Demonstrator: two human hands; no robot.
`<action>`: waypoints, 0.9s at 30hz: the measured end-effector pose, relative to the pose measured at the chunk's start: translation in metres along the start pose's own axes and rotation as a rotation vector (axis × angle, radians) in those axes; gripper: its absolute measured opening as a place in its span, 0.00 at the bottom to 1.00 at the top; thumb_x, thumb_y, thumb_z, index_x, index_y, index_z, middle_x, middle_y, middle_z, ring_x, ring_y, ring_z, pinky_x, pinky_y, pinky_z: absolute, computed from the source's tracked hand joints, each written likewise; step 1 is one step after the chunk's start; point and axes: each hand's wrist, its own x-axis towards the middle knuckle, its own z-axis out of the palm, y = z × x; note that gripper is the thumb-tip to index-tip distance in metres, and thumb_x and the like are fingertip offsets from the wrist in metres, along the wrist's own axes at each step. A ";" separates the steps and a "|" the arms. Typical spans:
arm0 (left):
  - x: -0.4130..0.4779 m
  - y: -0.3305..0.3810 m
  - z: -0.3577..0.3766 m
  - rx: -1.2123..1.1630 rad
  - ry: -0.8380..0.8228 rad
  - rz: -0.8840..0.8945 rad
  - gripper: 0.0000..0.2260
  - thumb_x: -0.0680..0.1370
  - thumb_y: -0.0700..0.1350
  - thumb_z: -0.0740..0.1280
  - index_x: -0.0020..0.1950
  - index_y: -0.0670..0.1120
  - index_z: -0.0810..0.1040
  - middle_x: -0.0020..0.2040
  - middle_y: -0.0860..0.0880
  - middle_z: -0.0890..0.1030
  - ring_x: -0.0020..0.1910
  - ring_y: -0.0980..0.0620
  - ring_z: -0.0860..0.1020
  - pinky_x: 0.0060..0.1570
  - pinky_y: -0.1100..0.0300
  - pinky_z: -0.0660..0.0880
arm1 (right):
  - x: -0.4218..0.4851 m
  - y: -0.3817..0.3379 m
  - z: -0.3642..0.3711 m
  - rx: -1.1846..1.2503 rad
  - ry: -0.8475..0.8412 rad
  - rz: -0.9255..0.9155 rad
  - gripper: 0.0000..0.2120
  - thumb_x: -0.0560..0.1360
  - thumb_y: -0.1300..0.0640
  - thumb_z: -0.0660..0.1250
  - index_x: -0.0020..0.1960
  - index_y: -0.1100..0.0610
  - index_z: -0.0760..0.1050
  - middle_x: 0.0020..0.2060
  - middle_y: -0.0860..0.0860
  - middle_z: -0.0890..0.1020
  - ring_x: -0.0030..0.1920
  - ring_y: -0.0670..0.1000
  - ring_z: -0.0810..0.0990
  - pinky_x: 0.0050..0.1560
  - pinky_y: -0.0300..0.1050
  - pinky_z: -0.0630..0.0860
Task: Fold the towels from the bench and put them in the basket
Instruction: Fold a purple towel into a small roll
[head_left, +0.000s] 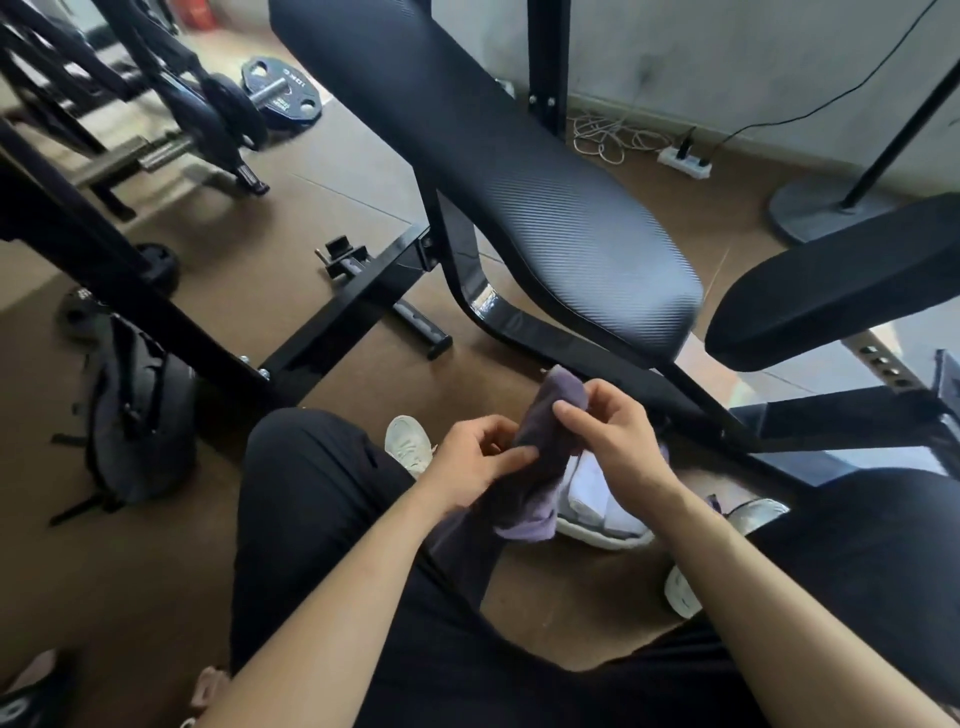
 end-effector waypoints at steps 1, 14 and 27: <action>0.000 -0.005 -0.002 0.052 -0.019 -0.002 0.06 0.73 0.51 0.76 0.41 0.52 0.82 0.35 0.55 0.80 0.36 0.56 0.75 0.41 0.56 0.73 | 0.001 -0.001 -0.002 0.013 0.033 -0.009 0.12 0.77 0.64 0.71 0.47 0.72 0.72 0.36 0.56 0.74 0.38 0.51 0.73 0.37 0.43 0.72; 0.011 -0.026 -0.035 0.328 0.117 -0.144 0.04 0.80 0.46 0.70 0.48 0.48 0.81 0.41 0.52 0.84 0.42 0.56 0.81 0.45 0.60 0.75 | 0.016 0.007 -0.054 -0.111 0.216 0.035 0.18 0.74 0.65 0.75 0.61 0.54 0.77 0.49 0.60 0.85 0.51 0.59 0.85 0.55 0.56 0.83; 0.008 0.006 -0.009 -0.064 0.141 0.072 0.05 0.78 0.39 0.73 0.49 0.48 0.87 0.46 0.49 0.87 0.51 0.48 0.85 0.54 0.52 0.81 | 0.004 0.028 -0.040 -0.802 0.008 0.026 0.17 0.69 0.49 0.77 0.56 0.44 0.78 0.51 0.39 0.80 0.60 0.49 0.75 0.63 0.55 0.72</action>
